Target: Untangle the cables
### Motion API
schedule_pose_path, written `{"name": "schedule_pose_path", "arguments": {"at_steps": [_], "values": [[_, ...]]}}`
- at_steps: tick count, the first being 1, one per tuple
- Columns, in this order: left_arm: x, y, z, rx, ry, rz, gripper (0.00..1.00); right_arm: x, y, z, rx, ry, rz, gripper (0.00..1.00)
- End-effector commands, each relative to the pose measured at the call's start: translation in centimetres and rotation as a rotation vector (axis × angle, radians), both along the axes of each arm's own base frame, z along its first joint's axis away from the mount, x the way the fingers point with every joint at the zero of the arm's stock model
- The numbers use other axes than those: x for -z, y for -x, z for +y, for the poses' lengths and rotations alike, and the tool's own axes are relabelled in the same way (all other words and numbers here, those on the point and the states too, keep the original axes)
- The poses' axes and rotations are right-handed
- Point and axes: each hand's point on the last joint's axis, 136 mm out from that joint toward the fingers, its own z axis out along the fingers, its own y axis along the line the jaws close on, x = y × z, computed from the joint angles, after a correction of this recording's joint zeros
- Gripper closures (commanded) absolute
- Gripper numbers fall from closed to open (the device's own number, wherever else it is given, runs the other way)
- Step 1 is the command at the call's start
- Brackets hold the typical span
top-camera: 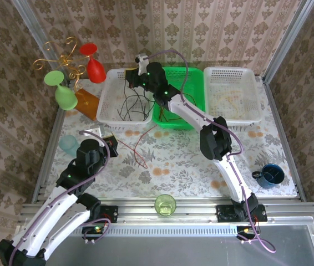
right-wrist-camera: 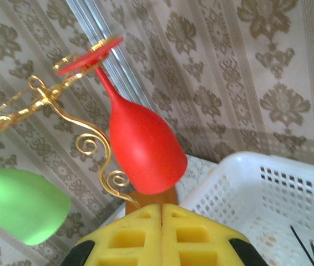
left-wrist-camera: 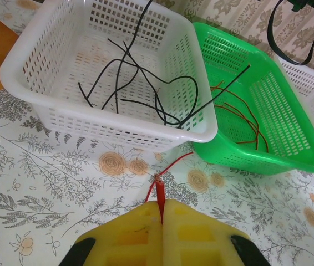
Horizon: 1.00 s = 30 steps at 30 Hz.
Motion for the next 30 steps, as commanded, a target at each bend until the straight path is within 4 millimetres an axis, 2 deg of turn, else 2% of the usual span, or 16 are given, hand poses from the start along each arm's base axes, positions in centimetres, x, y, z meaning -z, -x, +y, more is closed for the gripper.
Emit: {"name": "schedule_pose_path", "arguments": {"at_steps": [1, 3, 6, 9, 13, 18, 19, 20, 22, 24, 26, 30], "values": [[0.5, 0.2, 0.2, -0.018, 0.006, 0.012, 1.0, 4.9, -0.2, -0.4, 0.032, 0.155, 0.131, 1.0], [0.6, 0.2, 0.1, -0.014, 0.003, 0.016, 1.0, 7.6, 0.1, -0.6, 0.018, 0.236, 0.217, 1.0], [0.6, 0.1, -0.2, -0.006, 0.002, 0.017, 1.0, 10.3, 1.7, 0.5, -0.075, 0.259, 0.322, 1.0], [0.7, 0.1, -0.4, -0.003, 0.001, 0.021, 1.0, 12.6, 2.7, 0.6, -0.088, 0.28, 0.412, 1.0], [0.8, 0.1, -0.9, 0.009, 0.0, 0.022, 1.0, 14.7, 3.7, 0.7, -0.106, 0.3, 0.488, 1.0], [0.6, 0.1, -1.3, 0.014, -0.006, 0.017, 1.0, 16.2, 6.0, 1.9, -0.205, 0.319, 0.55, 1.0], [0.6, 0.0, -1.3, 0.016, -0.006, 0.015, 1.0, 16.1, 6.3, 2.0, -0.21, 0.325, 0.55, 0.99], [0.5, 0.0, -1.4, 0.017, -0.007, 0.015, 1.0, 16.0, 6.3, 1.8, -0.207, 0.33, 0.549, 0.93], [0.4, 0.0, -1.5, 0.019, -0.008, 0.014, 1.0, 15.2, 6.4, 1.7, -0.203, 0.333, 0.538, 0.79], [0.4, -0.1, -1.7, 0.021, -0.006, 0.014, 1.0, 13.5, 6.5, 1.5, -0.205, 0.33, 0.51, 0.59], [0.2, -0.2, -1.8, 0.023, -0.007, 0.011, 1.0, 11.5, 6.7, 1.2, -0.203, 0.333, 0.472, 0.45], [0.0, -0.3, -2.0, 0.024, -0.011, 0.006, 1.0, 7.4, 7.2, 0.0, -0.181, 0.328, 0.426, 0.33]]}}
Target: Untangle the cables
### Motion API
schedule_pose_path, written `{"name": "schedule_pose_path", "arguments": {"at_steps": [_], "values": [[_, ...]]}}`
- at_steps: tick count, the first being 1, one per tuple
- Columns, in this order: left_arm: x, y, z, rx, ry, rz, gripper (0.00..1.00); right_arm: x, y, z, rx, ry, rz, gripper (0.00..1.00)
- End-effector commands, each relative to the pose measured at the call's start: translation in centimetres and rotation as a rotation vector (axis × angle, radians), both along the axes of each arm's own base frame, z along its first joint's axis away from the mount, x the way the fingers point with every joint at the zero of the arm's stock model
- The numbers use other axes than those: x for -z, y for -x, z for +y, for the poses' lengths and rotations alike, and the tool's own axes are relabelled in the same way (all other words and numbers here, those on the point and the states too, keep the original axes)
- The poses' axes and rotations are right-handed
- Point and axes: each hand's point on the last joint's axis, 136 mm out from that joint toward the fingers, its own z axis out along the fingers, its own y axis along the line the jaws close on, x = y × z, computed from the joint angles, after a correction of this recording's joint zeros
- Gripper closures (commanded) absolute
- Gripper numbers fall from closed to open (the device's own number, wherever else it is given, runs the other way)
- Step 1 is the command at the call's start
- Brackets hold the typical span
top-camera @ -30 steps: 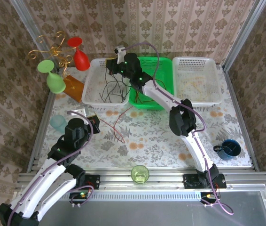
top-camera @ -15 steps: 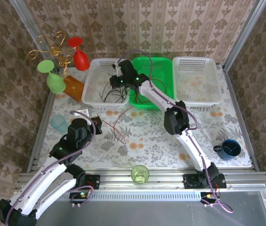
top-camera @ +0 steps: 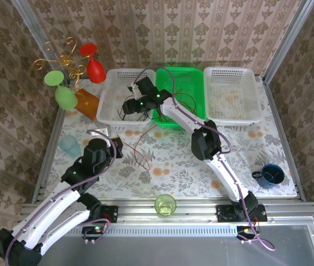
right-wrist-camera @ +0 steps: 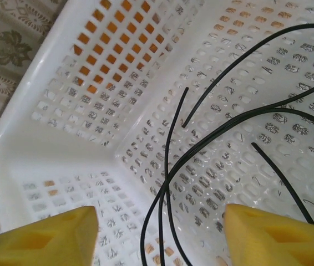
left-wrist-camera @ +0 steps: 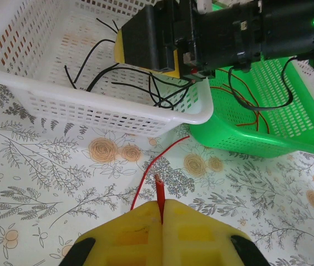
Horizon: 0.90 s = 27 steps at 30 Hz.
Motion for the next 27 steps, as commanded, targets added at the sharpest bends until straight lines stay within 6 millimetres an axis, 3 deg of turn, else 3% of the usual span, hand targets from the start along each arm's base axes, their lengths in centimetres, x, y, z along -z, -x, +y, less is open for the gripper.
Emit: {"name": "schedule_pose_path", "arguments": {"at_steps": [1, 4, 7, 11, 14, 19, 27], "values": [[-1.6, -0.4, -0.1, -0.014, 0.022, -0.04, 1.0, -9.8, 0.9, -1.7, 0.009, -0.058, -0.115, 0.31], [-1.7, -0.5, -0.3, -0.011, 0.021, -0.04, 1.0, -11.7, 1.1, -3.6, 0.066, -0.032, -0.119, 0.27], [-1.7, -0.7, -0.5, -0.007, 0.02, -0.038, 1.0, -11.9, 0.9, -6.3, 0.16, 0.02, -0.093, 0.26], [-1.8, -0.9, -0.8, -0.002, 0.023, -0.041, 1.0, -10.1, 0.6, -10.4, 0.293, 0.114, -0.006, 0.27], [-1.7, -1.0, -1.0, 0.004, 0.023, -0.039, 1.0, -8.1, 0.4, -12.4, 0.349, 0.127, 0.078, 0.31], [-1.6, -1.1, -1.3, 0.012, 0.022, -0.036, 1.0, -6.0, 0.3, -12.8, 0.355, 0.062, 0.146, 0.44], [-1.6, -1.0, -1.3, 0.013, 0.022, -0.035, 1.0, -3.3, 0.2, -12.5, 0.328, 0.003, 0.214, 0.53]]}}
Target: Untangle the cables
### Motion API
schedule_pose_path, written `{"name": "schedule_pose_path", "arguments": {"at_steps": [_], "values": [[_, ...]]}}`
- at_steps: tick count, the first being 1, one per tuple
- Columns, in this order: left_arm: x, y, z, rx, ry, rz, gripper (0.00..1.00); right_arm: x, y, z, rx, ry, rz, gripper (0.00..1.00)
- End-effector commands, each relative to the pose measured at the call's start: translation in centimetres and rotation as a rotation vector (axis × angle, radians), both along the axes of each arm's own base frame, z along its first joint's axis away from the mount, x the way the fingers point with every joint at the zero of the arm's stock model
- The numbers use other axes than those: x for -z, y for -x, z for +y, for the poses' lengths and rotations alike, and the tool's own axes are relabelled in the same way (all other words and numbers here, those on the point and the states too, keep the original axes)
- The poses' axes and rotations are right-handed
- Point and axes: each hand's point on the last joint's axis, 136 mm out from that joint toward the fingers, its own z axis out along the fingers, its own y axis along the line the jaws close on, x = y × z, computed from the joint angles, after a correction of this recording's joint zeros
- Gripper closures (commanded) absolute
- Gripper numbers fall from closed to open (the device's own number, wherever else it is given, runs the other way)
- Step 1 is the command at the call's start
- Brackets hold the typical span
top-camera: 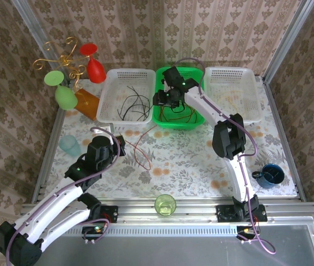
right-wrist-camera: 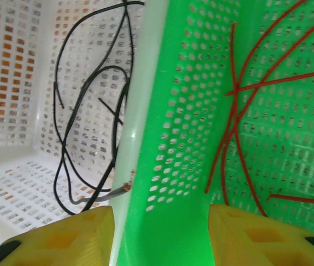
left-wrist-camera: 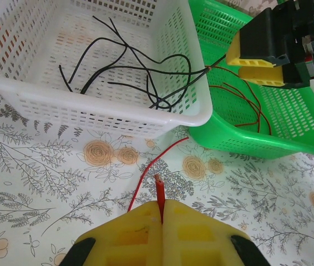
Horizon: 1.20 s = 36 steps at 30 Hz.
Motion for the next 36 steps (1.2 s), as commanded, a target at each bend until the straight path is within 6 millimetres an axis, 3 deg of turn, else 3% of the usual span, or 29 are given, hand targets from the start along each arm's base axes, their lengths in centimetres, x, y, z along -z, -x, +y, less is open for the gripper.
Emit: {"name": "schedule_pose_path", "arguments": {"at_steps": [1, 6, 14, 24, 36], "values": [[-1.8, -0.2, -0.5, 0.01, 0.028, -0.038, 1.0, -1.7, -0.2, 1.6, -0.033, -0.104, -0.034, 0.54], [-1.8, -0.2, -0.6, 0.01, 0.027, -0.038, 1.0, -1.6, -0.4, 2.4, -0.045, -0.154, -0.03, 0.57], [-1.8, -0.2, -0.5, 0.01, 0.024, -0.037, 1.0, -1.3, -0.6, 3.0, -0.051, -0.174, -0.03, 0.81], [-1.9, -0.2, -0.5, 0.006, 0.022, -0.039, 1.0, -0.3, -0.6, 4.2, -0.077, -0.19, -0.002, 0.87], [-2.0, -0.1, -0.4, 0.003, 0.019, -0.04, 1.0, 0.0, -1.1, 7.3, -0.128, -0.226, 0.004, 0.98]]}}
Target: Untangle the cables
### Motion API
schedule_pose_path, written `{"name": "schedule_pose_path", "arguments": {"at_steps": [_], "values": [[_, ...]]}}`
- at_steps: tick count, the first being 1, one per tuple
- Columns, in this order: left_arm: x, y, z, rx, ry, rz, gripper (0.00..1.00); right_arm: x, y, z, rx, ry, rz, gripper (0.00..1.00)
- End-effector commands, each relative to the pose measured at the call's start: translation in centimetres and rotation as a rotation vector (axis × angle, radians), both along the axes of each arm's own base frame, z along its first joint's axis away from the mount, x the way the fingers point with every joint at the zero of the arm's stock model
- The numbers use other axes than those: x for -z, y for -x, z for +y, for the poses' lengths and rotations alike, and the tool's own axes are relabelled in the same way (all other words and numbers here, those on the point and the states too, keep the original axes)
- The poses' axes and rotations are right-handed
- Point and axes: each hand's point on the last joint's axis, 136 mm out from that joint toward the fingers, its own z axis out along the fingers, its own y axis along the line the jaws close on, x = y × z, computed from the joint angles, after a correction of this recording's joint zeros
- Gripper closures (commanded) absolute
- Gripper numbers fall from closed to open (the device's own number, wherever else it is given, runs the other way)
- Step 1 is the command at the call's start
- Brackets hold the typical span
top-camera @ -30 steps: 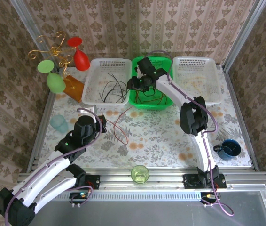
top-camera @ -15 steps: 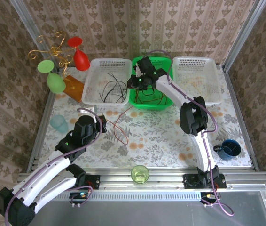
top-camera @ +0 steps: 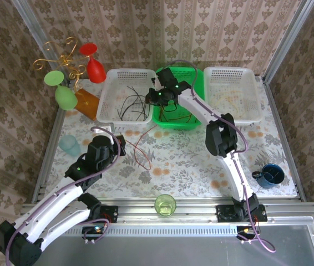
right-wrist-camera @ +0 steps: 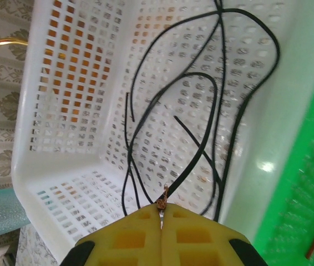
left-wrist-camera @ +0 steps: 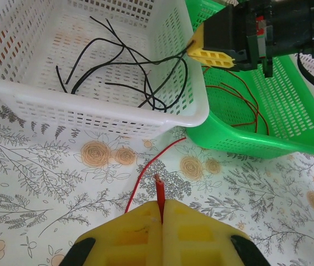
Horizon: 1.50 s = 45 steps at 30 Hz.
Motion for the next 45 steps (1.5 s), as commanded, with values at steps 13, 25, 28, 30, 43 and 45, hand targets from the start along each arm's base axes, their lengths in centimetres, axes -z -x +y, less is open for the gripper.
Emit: {"name": "schedule_pose_path", "arguments": {"at_steps": [13, 25, 28, 30, 43, 45], "values": [[-2.0, 0.0, 0.0, -0.006, 0.014, -0.042, 1.0, 2.7, 1.0, 4.1, -0.042, 0.019, 0.05, 0.99], [-2.0, 0.5, 0.7, -0.019, 0.008, -0.043, 1.0, 5.6, 2.1, 5.6, -0.06, 0.089, 0.061, 1.0], [-2.0, 0.6, 0.8, -0.019, 0.007, -0.043, 1.0, 6.4, 2.2, 5.6, -0.061, 0.118, 0.058, 1.0], [-2.0, 0.6, 0.8, -0.019, 0.007, -0.044, 1.0, 6.8, 2.2, 5.6, -0.061, 0.135, 0.055, 1.0], [-3.3, 0.5, 0.8, -0.019, -0.003, -0.064, 1.0, -2.1, 2.9, 4.6, -0.085, 0.108, -0.071, 0.78], [-3.9, 0.3, 0.6, -0.013, -0.007, -0.077, 1.0, -4.0, 3.0, 4.0, -0.081, 0.104, -0.094, 0.75]]}}
